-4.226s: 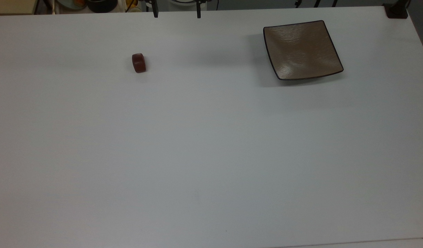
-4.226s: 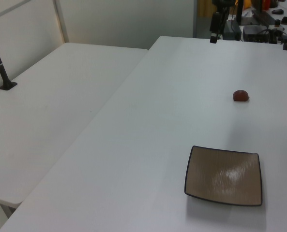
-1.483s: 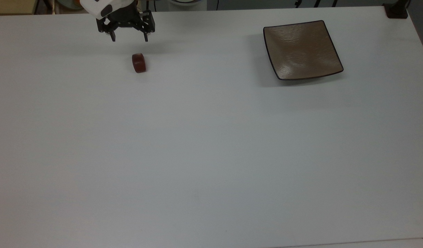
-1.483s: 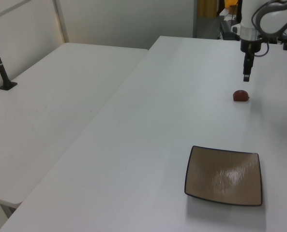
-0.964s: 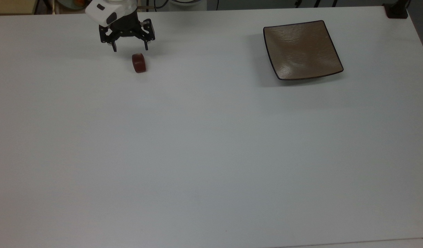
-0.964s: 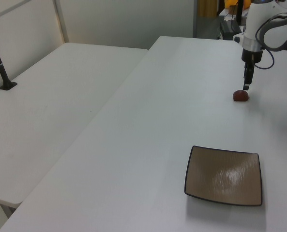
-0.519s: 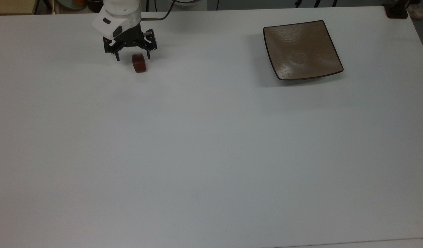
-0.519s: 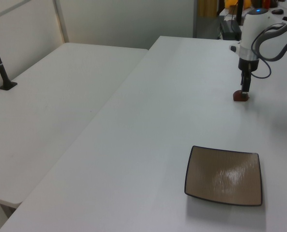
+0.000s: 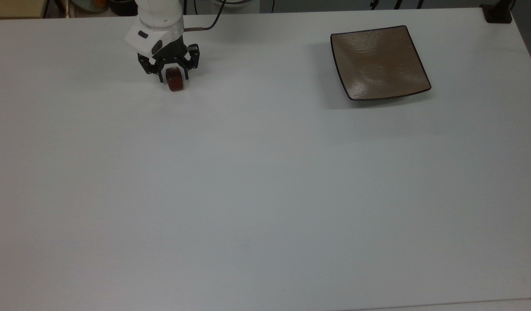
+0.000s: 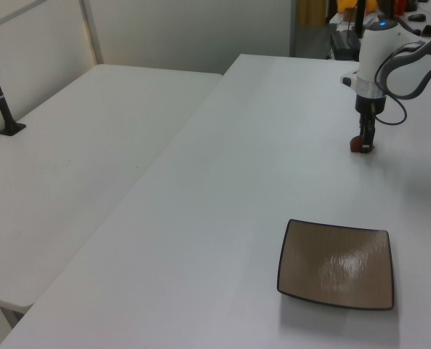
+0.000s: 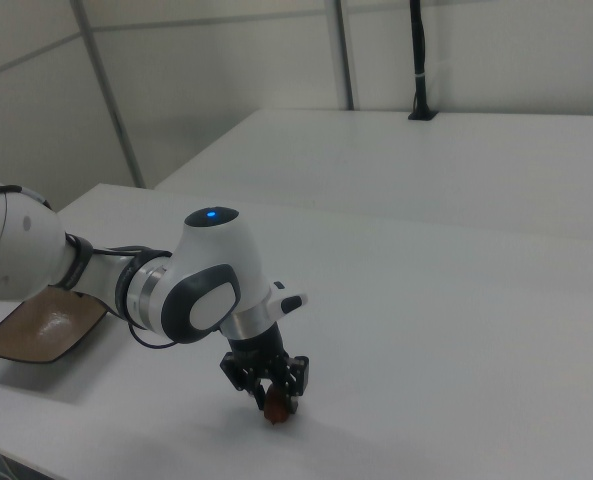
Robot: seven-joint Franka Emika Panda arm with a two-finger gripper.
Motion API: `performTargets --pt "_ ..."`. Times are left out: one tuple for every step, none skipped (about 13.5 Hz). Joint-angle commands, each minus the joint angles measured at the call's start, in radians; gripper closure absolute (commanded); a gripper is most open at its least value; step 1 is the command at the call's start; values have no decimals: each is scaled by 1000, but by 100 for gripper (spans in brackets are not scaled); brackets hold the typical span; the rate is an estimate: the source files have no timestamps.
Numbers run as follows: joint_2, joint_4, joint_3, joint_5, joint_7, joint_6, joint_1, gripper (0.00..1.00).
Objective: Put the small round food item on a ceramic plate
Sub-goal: 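Lift the held food item and carry it toward the square brown plate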
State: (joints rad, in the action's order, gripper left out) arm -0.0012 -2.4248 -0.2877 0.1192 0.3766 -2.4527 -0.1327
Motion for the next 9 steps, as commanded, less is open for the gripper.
performTargets --pt "3 4 -5 1 22 -22 -7 70" --pt "1 24 -5 0 21 -3 -7 76" --pt "-6 39 -4 0 19 24 -8 76" --pt "-10 61 -2 -1 16 64 -8 76" --pt "-22 109 4 -1 12 139 -8 75" --pt "-31 163 7 -3 9 205 -10 75" --pt "-45 214 13 -6 7 269 -27 75" --pt "-52 277 15 -15 5 347 -30 75" --pt "-54 346 36 -36 5 430 -30 75"
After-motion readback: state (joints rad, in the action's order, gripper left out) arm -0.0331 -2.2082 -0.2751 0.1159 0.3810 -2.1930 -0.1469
